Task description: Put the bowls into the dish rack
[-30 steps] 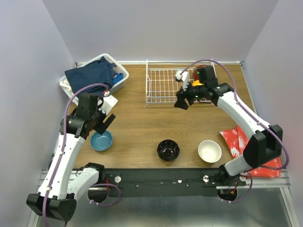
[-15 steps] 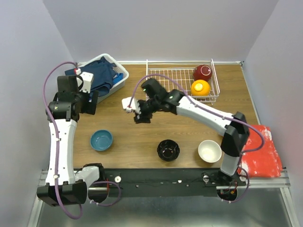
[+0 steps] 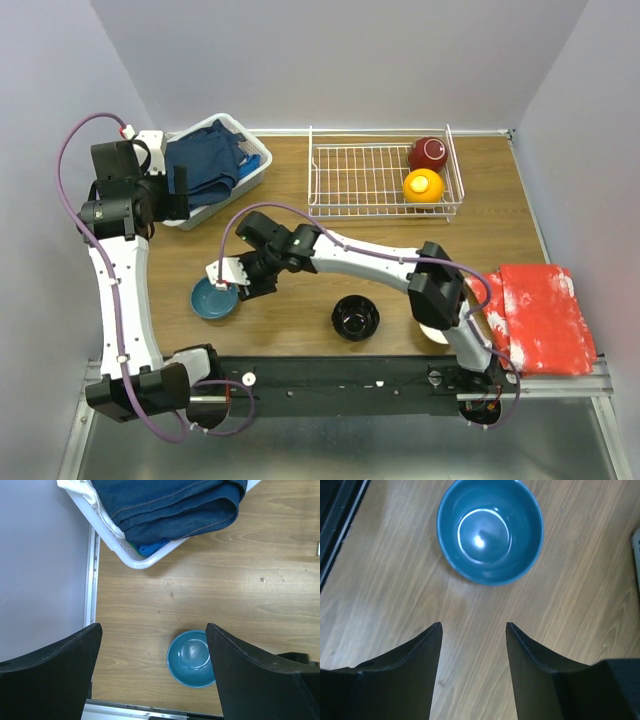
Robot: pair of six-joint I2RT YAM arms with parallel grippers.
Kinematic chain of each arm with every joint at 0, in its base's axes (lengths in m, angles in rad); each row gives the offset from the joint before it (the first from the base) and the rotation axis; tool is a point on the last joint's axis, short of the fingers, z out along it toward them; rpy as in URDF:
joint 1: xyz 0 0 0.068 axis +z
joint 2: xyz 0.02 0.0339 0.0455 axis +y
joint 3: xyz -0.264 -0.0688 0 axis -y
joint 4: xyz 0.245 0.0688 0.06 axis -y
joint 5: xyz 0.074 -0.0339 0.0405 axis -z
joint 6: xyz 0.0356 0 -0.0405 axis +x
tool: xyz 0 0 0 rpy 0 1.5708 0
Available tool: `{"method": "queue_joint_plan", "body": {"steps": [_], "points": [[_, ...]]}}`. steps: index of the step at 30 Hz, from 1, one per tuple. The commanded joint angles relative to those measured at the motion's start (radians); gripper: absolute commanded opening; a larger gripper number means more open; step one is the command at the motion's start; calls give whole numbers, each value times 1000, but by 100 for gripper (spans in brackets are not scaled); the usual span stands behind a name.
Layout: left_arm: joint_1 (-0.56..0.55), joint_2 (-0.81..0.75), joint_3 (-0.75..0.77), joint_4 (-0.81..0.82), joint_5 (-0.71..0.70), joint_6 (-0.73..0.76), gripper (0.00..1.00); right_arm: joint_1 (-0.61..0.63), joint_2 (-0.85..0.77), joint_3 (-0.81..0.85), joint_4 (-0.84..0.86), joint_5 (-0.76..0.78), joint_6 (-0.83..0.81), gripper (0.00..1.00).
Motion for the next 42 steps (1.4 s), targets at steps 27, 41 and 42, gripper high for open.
{"method": "queue_joint_plan", "body": {"steps": [27,41,42], "points": [[-3,-26,123,-37,39,-25,94,74,28,-16,69,239,-19,61],[-6,-63,-61,122,185,-12,93,-59,-543,-514,-117,462,388,61],[-6,-65,-84,135,194,4,93,-57,-572,-570,-136,448,383,60]]}}
